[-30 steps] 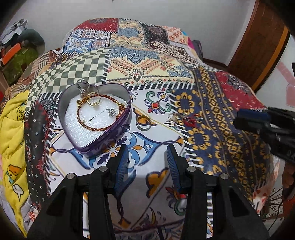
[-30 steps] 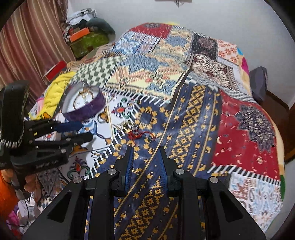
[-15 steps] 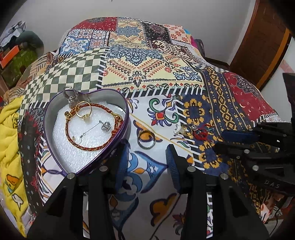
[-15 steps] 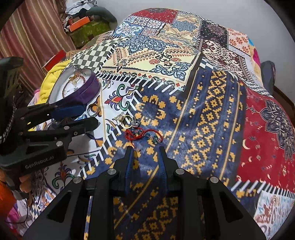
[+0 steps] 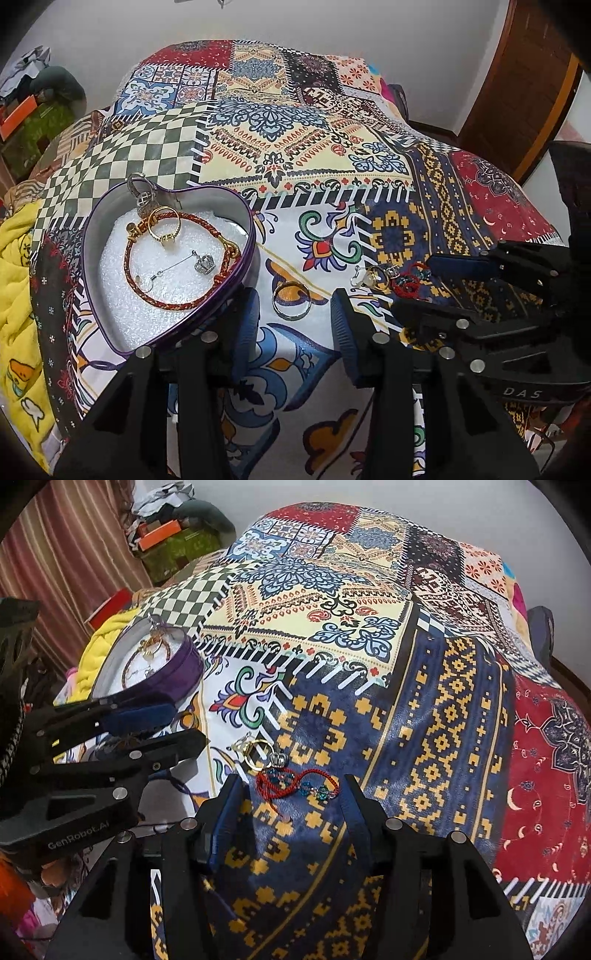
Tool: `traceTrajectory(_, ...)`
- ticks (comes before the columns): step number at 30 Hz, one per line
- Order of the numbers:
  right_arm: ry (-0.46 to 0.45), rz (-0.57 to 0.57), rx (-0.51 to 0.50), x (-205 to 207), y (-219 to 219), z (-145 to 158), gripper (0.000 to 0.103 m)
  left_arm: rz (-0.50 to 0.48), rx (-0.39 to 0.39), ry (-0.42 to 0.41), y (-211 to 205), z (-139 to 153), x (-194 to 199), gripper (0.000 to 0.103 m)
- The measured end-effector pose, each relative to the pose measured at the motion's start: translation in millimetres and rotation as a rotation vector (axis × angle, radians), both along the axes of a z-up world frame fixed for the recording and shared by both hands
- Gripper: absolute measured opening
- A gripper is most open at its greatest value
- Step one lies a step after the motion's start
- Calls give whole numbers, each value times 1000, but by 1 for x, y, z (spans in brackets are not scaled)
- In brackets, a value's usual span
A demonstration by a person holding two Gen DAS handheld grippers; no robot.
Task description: Organize jewelry
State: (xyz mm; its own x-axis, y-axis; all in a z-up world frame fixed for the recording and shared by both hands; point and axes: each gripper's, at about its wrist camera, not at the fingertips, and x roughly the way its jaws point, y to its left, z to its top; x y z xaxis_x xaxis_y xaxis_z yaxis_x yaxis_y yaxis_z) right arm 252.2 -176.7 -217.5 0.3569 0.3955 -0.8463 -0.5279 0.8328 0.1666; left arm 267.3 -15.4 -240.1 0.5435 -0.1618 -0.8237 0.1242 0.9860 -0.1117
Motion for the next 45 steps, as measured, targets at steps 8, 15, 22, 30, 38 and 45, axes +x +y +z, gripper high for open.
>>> traceTrajectory(8, -69, 8, -45, -7, 11, -1, 38, 21, -21, -12, 8, -2, 1, 22)
traceTrajectory(15, -67, -13, -42, -4, 8, -2, 9, 29, -19, -18, 8, -2, 0, 21)
traceTrajectory(22, -39, -27, -31, -5, 5, 1, 7, 28, -20, -18, 7, -2, -3, 21)
traceTrajectory(30, -76, -35, -10, -16, -5, 30, 7, 20, -30, -25, 10, 9, -17, 21)
traceTrajectory(38, -165, -29, 32, -28, 3, 72, 7, 41, -44, -88, 25, 40, -42, 21)
traceTrajectory(45, -225, 4, 80, -34, 23, 99, 7, 66, -13, -169, 40, 72, -57, 21)
